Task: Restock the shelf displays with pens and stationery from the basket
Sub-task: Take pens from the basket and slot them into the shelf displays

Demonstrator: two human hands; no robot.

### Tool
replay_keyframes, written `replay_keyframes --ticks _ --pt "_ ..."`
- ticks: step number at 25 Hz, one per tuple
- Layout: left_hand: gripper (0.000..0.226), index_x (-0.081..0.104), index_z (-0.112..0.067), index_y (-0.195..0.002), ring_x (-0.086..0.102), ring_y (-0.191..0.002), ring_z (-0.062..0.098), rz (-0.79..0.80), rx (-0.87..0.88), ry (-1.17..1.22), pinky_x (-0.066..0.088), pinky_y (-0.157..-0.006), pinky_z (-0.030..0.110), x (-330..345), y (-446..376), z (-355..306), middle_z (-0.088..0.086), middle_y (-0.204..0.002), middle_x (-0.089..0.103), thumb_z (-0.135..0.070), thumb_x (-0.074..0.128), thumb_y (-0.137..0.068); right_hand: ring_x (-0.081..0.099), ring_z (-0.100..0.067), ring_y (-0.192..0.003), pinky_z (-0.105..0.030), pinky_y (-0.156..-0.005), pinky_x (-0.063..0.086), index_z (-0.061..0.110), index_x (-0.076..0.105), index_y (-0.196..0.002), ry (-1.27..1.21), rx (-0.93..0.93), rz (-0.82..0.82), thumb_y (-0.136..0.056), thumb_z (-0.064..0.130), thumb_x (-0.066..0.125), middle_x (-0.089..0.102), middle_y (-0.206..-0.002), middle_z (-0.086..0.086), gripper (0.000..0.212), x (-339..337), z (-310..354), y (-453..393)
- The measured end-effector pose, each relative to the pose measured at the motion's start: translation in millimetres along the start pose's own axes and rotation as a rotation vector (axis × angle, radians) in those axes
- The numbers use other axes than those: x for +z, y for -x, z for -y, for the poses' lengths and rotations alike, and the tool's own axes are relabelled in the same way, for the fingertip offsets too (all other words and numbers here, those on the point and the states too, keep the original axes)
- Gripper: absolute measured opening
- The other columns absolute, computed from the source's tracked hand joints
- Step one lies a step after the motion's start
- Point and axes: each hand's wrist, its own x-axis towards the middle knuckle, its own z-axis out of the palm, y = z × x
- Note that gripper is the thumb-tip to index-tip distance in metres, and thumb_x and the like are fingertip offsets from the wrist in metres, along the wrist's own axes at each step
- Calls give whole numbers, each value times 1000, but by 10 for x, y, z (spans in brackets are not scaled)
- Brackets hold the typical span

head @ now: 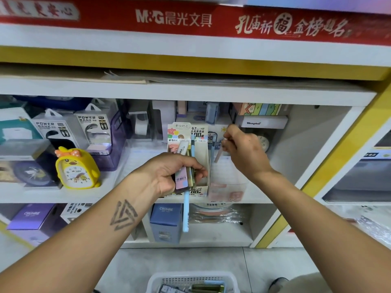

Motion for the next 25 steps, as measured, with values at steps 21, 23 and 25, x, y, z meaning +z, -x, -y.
replay_keyframes --ticks 21,23,25 --pt "16 72 4 -81 74 -69 32 163 10 20 60 -54 31 81 110 43 25 -77 70 17 63 -78 55 -15 -51 -25 -48 42 1 68 -103 -893 649 157 -88 0 70 65 -63 -6 15 34 506 -88" --pt "12 70 9 -82 74 -74 35 168 -22 56 61 -56 33 60 97 40 27 -83 70 17 62 -79 54 -14 -50 -23 -48 45 -4 67 -98 -944 675 1 -89 -6 66 62 -67 -11 10 -12 456 -125" --pt "10 71 10 -78 74 -78 35 167 -34 63 62 -60 33 29 90 34 28 -88 71 15 62 -79 58 -12 -48 -23 -48 49 -1 64 -97 -914 660 -248 -90 -5 62 65 -71 -14 9 -146 347 -178"
